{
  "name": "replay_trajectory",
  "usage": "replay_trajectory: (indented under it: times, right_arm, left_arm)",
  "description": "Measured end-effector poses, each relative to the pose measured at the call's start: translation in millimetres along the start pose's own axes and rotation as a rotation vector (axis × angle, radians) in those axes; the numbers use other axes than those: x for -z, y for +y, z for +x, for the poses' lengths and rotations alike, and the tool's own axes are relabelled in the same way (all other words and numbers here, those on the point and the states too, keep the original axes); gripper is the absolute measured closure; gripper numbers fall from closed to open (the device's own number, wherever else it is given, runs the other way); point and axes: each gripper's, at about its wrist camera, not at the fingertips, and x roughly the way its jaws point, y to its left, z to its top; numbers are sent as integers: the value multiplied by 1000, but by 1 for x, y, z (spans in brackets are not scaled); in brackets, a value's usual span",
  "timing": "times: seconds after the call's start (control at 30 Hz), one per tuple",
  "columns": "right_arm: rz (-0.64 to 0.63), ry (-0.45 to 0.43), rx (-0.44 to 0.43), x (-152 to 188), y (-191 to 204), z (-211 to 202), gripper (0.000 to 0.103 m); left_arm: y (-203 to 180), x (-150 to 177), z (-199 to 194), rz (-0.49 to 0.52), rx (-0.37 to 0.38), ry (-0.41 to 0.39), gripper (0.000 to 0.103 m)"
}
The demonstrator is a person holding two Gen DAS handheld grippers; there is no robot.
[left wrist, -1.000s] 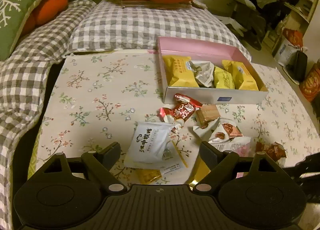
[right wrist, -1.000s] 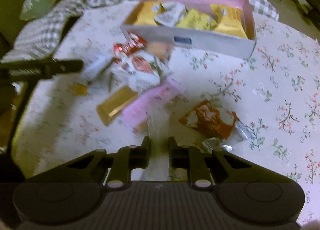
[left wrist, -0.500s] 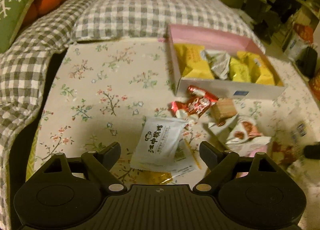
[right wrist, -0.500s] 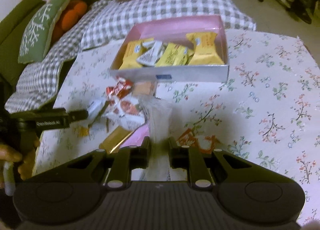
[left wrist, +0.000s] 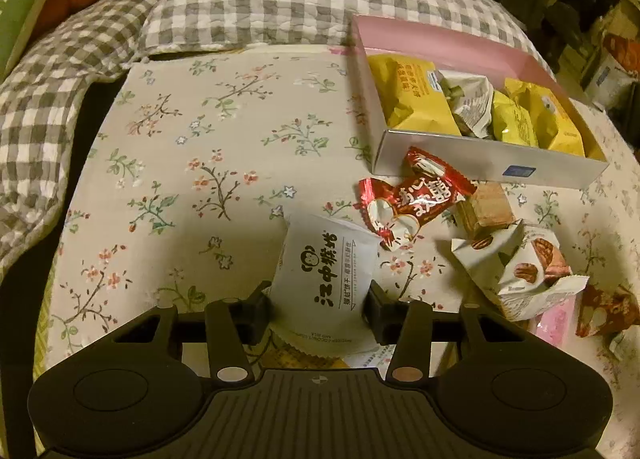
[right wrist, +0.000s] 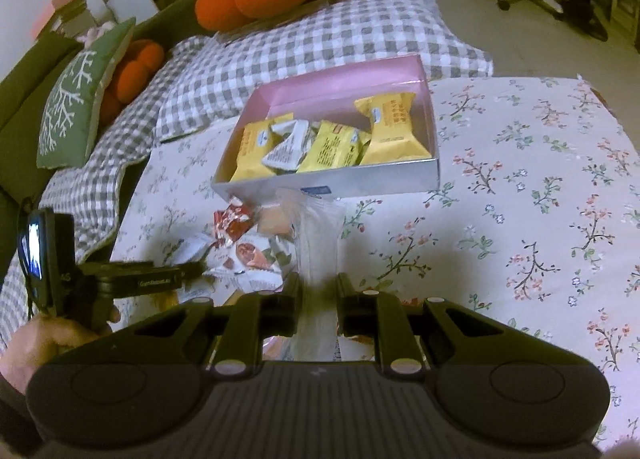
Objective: Organize snacks
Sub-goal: 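Place both held packets into the box and open both grippers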
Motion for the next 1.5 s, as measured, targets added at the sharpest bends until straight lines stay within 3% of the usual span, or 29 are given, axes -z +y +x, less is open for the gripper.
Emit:
replay_trajectory:
  times: [0.33, 0.73, 1.17, 1.5]
  right_arm:
    - [52, -22, 6, -7, -9, -3, 87]
    - [105, -47, 8, -28, -15, 2, 87]
    - [166, -109, -11, -75, -25, 30, 87]
    - [238, -135, -44, -93, -35, 63, 87]
  left_arm:
    - [-2, -3, -36, -43, 90, -78, 59]
    - [-5, -27, -51, -80, 125, -158, 59]
    - [-43, -85, -26, -71, 183, -232, 59]
    - [-63, -98, 6, -21, 204, -272, 59]
